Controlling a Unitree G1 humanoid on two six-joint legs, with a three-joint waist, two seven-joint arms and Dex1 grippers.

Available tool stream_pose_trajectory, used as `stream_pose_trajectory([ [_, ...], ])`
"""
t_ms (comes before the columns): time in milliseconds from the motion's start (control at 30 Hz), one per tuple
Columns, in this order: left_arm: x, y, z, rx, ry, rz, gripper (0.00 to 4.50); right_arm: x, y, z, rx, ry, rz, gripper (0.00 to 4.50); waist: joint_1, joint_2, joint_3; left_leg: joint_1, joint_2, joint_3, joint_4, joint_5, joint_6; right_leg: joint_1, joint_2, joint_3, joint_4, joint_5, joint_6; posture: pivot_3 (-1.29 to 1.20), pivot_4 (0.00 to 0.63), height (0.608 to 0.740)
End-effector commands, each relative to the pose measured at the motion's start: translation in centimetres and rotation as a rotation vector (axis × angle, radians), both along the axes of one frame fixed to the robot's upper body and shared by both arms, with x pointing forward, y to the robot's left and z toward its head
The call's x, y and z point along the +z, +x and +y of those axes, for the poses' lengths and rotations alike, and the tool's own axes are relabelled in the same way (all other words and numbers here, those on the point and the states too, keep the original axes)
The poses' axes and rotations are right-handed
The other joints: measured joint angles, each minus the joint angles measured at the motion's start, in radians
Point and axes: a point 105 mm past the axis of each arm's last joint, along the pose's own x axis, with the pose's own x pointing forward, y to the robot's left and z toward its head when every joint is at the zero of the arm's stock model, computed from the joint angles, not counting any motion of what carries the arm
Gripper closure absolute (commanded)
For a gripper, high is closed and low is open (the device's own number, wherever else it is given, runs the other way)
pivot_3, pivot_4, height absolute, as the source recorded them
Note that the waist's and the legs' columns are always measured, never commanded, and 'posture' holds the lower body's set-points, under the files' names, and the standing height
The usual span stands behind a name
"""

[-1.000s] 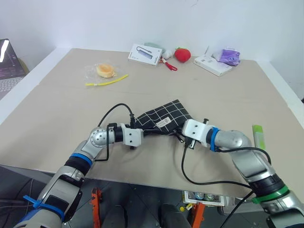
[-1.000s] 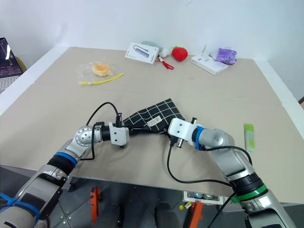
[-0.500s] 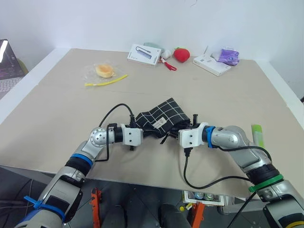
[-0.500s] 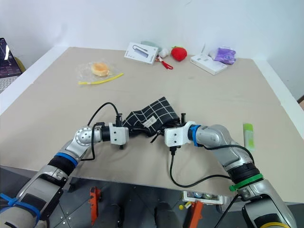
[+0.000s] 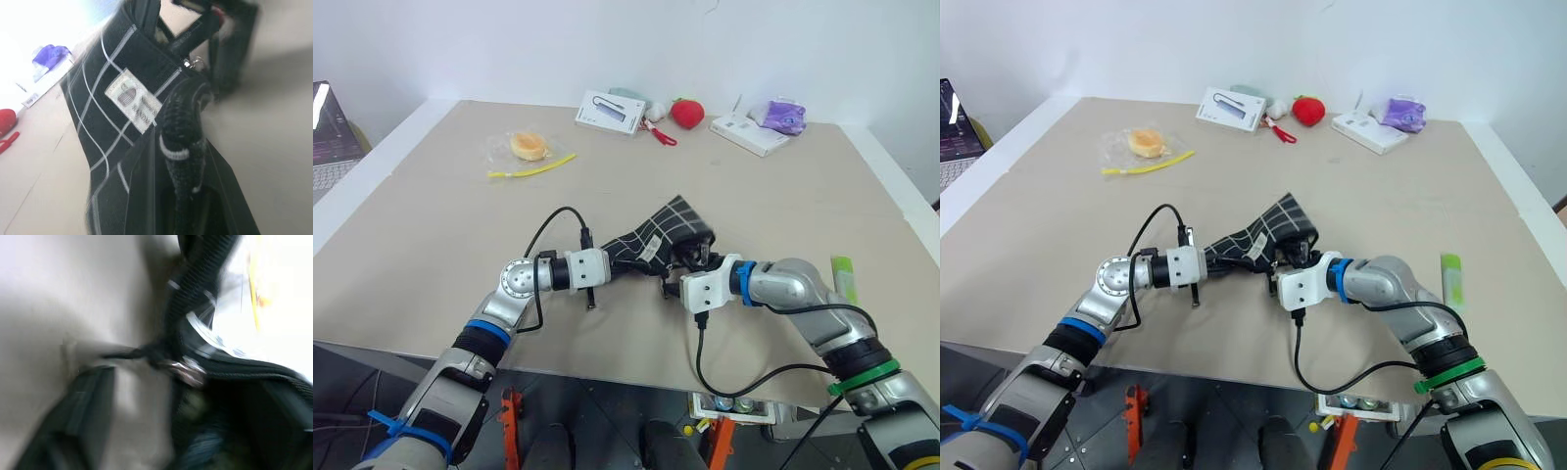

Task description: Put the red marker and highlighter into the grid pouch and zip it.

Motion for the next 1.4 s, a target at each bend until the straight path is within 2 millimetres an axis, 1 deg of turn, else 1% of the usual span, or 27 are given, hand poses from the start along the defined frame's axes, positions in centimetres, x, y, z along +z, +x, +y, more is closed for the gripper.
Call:
stream_pose_trajectory([
  [33,2.1,0.0,0.0,-0.005,-0.065,0.015,4.50,3.8,-0.9,-1.1,-0.004,0.022,0.005,0.07,0.000,0.001,0.000,0.000,0.000,0.000,0.000,0.000,0.000,0.000,0.000,0.000,0.000,0.000,0.000,0.00,0.150,0.733],
  [100,2.3,0.0,0.0,-0.008,-0.082,0.064,4.50,5.6,-1.3,-2.2,-0.058,0.083,0.069,0.07,0.000,0.001,0.001,0.000,0.000,0.000,0.001,0.000,0.000,0.000,0.000,0.000,0.000,0.000,0.000,0.00,0.150,0.733],
  [167,2.4,-0.1,0.0,-0.011,-0.099,0.114,4.50,7.0,-1.5,-3.0,-0.097,0.114,0.079,0.07,0.000,0.001,0.001,0.000,0.000,0.000,0.002,0.000,0.000,0.000,0.000,0.000,0.000,0.000,0.000,0.00,0.150,0.733],
  [267,2.2,-0.3,-0.1,-0.020,-0.100,0.173,4.50,9.8,-1.9,-3.4,-0.143,0.289,0.147,0.07,-0.002,0.001,0.001,0.000,0.001,-0.001,0.002,0.000,0.000,0.001,0.001,0.000,0.000,0.000,0.000,0.00,0.150,0.733],
  [333,2.1,-0.3,-0.1,-0.023,-0.101,0.197,4.50,11.0,-2.2,-4.0,-0.175,0.384,0.209,0.07,-0.002,0.002,0.002,0.000,0.001,-0.001,0.002,0.000,0.000,0.001,0.001,0.000,0.001,0.000,0.000,0.00,0.150,0.733],
  [367,2.1,-0.4,-0.2,-0.023,-0.102,0.202,4.50,11.2,-2.3,-4.3,-0.196,0.400,0.221,0.07,-0.001,0.002,0.002,0.000,0.001,-0.002,0.002,0.000,0.000,0.001,0.001,0.000,0.001,0.000,0.000,0.00,0.150,0.733],
  [467,2.2,-0.3,-0.3,-0.023,-0.116,0.218,4.50,10.3,-2.3,-5.4,-0.260,0.377,0.244,0.07,-0.001,0.002,0.002,0.000,0.001,-0.002,0.003,0.000,0.000,0.001,0.001,-0.001,0.001,0.000,0.000,0.00,0.150,0.733],
  [533,2.4,-0.2,-0.3,-0.023,-0.128,0.229,4.50,9.7,-2.6,-5.4,-0.276,0.384,0.275,0.07,0.000,0.002,0.002,0.000,0.001,-0.002,0.003,0.000,0.000,0.001,0.001,-0.002,0.001,-0.001,0.002,0.00,0.150,0.733],
  [567,2.6,-0.2,-0.4,-0.024,-0.138,0.237,4.50,9.5,-2.7,-5.5,-0.288,0.391,0.291,0.07,0.000,0.003,0.002,0.000,0.001,-0.002,0.003,0.000,0.000,0.001,0.001,-0.001,0.001,-0.003,0.005,0.00,0.150,0.733],
  [633,2.9,-0.1,-0.4,-0.025,-0.155,0.251,4.50,9.2,-2.7,-5.9,-0.322,0.395,0.302,0.07,-0.001,0.004,0.003,-0.001,0.001,-0.002,0.003,0.000,0.000,0.001,0.001,-0.001,0.001,-0.003,0.005,0.00,0.150,0.733],
  [733,3.7,-0.1,-0.4,-0.025,-0.193,0.271,4.50,8.4,-1.8,-8.8,-0.466,0.363,0.271,0.07,-0.001,0.004,0.003,-0.001,0.001,-0.002,0.004,0.000,0.000,0.001,0.001,-0.001,0.001,-0.003,0.005,0.00,0.150,0.733],
  [767,3.8,-0.1,-0.4,-0.025,-0.196,0.274,4.50,8.2,-1.7,-9.3,-0.489,0.356,0.264,0.07,-0.001,0.004,0.003,-0.001,0.001,-0.002,0.004,0.000,0.000,0.001,0.001,-0.001,0.001,-0.003,0.005,0.00,0.150,0.733],
  [800,3.8,-0.1,-0.4,-0.023,-0.196,0.274,4.50,8.3,-1.1,-10.7,-0.560,0.355,0.225,0.07,0.000,0.004,0.003,-0.001,0.001,-0.002,0.004,0.000,0.000,0.001,0.001,-0.001,0.001,-0.003,0.006,0.00,0.150,0.733],
  [833,3.8,-0.1,-0.3,-0.020,-0.195,0.273,4.50,8.6,-0.5,-12.1,-0.634,0.391,0.188,0.07,0.000,0.004,0.003,-0.001,0.001,-0.002,0.004,0.000,0.000,0.001,0.001,-0.001,0.001,-0.003,0.006,0.00,0.150,0.733],
  [867,3.8,-0.1,-0.3,-0.017,-0.196,0.272,4.50,9.4,0.0,-13.7,-0.722,0.502,0.166,0.07,0.000,0.004,0.003,-0.001,0.000,-0.002,0.004,0.000,0.000,0.001,0.001,-0.001,0.001,-0.003,0.006,0.00,0.150,0.733],
  [900,3.8,-0.1,-0.2,-0.015,-0.197,0.272,4.50,9.8,0.3,-14.7,-0.779,0.582,0.157,0.07,0.000,0.004,0.003,-0.001,0.000,-0.001,0.004,0.000,0.000,0.001,0.001,-0.001,0.001,-0.003,0.006,0.00,0.150,0.733],
  [933,3.9,0.0,-0.2,-0.011,-0.203,0.275,4.50,10.0,0.4,-15.9,-0.861,0.740,0.207,0.07,0.000,0.004,0.003,-0.001,0.000,-0.001,0.004,0.000,0.000,0.001,0.001,-0.001,0.001,-0.003,0.006,0.00,0.150,0.733],
  [967,3.9,0.0,-0.2,-0.008,-0.208,0.277,4.50,10.0,0.3,-16.6,-0.910,0.839,0.254,0.07,0.000,0.004,0.003,-0.001,0.001,-0.002,0.004,0.000,0.000,0.001,0.001,-0.001,0.001,-0.003,0.005,0.00,0.150,0.733],
  [1000,3.9,0.0,-0.1,-0.008,-0.208,0.279,4.50,9.1,-0.2,-18.4,-1.031,0.926,0.277,0.07,0.000,0.004,0.003,-0.001,0.001,-0.002,0.004,0.000,0.000,0.001,0.001,-0.001,0.001,-0.003,0.005,0.00,0.150,0.733],
  [1033,3.9,0.0,-0.1,-0.008,-0.208,0.280,4.50,8.2,-1.0,-19.6,-1.121,1.019,0.310,0.07,0.001,0.004,0.003,-0.001,0.001,-0.003,0.004,0.000,0.000,0.001,0.001,-0.001,0.001,-0.001,0.002,0.00,0.150,0.733],
  [1067,3.9,-0.1,0.0,-0.008,-0.207,0.281,4.50,7.6,-1.5,-20.2,-1.179,1.069,0.324,0.07,0.001,0.004,0.003,-0.001,0.000,-0.004,0.004,0.000,0.000,0.002,0.001,-0.003,0.001,0.000,-0.001,0.00,0.150,0.733],
  [1100,3.8,-0.1,-0.1,-0.009,-0.205,0.281,4.50,6.9,-2.1,-20.5,-1.224,1.087,0.330,0.07,0.002,0.004,0.003,-0.001,0.001,-0.006,0.003,0.000,0.000,0.001,0.002,-0.003,0.001,0.000,-0.001,0.00,0.150,0.733],
  [1133,3.8,-0.1,-0.1,-0.010,-0.205,0.282,4.50,6.6,-2.4,-20.5,-1.240,1.092,0.334,0.07,0.002,0.005,0.003,-0.001,0.001,-0.006,0.003,0.000,0.000,0.002,0.002,-0.004,0.001,-0.001,-0.002,0.00,0.150,0.733],
  [1267,3.8,-0.1,-0.4,-0.019,-0.209,0.288,4.50,4.5,-3.5,-22.1,-1.415,1.161,0.322,0.07,-0.002,0.009,0.003,-0.003,0.000,-0.005,0.004,0.000,0.000,0.001,0.001,-0.003,0.001,-0.001,-0.001,0.00,0.150,0.733],
  [1400,3.7,-0.2,-0.6,-0.027,-0.208,0.292,4.50,2.5,-4.4,-23.6,-1.538,1.163,0.325,0.07,-0.001,0.009,0.003,-0.002,0.000,-0.006,0.004,0.000,0.001,0.001,0.001,-0.004,0.001,-0.004,0.004,0.00,0.150,0.733],
])
